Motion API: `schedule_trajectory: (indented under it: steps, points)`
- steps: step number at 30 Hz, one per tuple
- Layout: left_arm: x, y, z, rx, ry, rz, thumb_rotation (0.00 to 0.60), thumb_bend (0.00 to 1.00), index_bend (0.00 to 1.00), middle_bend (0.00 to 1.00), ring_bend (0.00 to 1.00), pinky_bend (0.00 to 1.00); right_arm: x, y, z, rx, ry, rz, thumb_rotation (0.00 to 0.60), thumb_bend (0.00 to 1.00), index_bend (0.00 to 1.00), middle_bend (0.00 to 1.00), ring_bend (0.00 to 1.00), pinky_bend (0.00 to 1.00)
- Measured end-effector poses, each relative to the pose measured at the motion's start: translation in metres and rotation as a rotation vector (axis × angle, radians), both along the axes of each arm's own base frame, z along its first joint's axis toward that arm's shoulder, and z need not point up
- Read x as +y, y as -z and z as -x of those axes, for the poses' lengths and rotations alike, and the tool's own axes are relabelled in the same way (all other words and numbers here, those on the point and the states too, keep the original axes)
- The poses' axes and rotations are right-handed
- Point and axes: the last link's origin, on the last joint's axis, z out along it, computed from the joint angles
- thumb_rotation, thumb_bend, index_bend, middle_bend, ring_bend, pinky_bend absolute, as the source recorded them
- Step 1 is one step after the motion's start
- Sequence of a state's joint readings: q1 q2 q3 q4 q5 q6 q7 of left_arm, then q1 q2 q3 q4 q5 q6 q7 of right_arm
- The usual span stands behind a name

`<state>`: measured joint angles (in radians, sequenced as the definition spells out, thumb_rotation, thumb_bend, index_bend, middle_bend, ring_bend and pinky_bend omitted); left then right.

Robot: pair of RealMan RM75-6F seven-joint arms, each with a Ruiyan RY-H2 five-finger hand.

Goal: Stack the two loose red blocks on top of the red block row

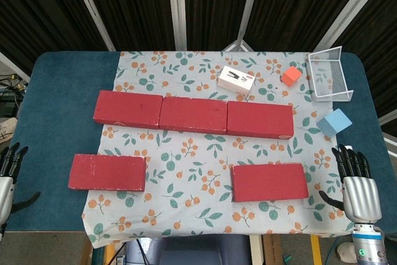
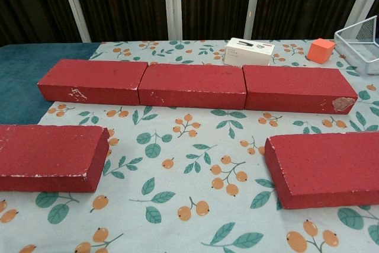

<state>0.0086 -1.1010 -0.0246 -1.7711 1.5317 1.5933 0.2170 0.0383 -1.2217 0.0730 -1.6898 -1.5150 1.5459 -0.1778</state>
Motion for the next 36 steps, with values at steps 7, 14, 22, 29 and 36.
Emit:
schedule_trajectory:
  steps: [7, 14, 22, 29, 36]
  points:
    - [0.000, 0.001, 0.000, 0.007, 0.001, 0.005, 0.600, 0.00, 0.08, 0.00, 0.00, 0.05, 0.000, 0.000, 0.000, 0.002, 0.001, -0.001, 0.600, 0.08, 0.00, 0.00, 0.00, 0.00]
    - [0.001, 0.003, -0.003, 0.008, 0.010, 0.005, 0.600, 0.00, 0.08, 0.00, 0.00, 0.05, 0.001, 0.002, -0.001, -0.016, -0.004, -0.023, 0.600, 0.08, 0.00, 0.00, 0.00, 0.00]
    - [-0.004, -0.003, -0.004, -0.005, 0.016, -0.021, 0.600, 0.00, 0.08, 0.00, 0.00, 0.05, 0.007, 0.005, -0.002, -0.045, -0.011, -0.097, 0.600, 0.08, 0.00, 0.00, 0.00, 0.00]
    - [-0.006, -0.007, -0.002, -0.018, 0.008, -0.034, 0.600, 0.00, 0.08, 0.00, 0.00, 0.05, 0.018, 0.005, -0.004, -0.064, 0.006, -0.274, 0.600, 0.06, 0.00, 0.00, 0.00, 0.00]
    - [-0.005, -0.006, -0.002, -0.020, 0.011, -0.026, 0.600, 0.00, 0.08, 0.00, 0.00, 0.05, 0.014, 0.015, -0.022, -0.021, -0.008, -0.384, 0.600, 0.05, 0.00, 0.00, 0.00, 0.00]
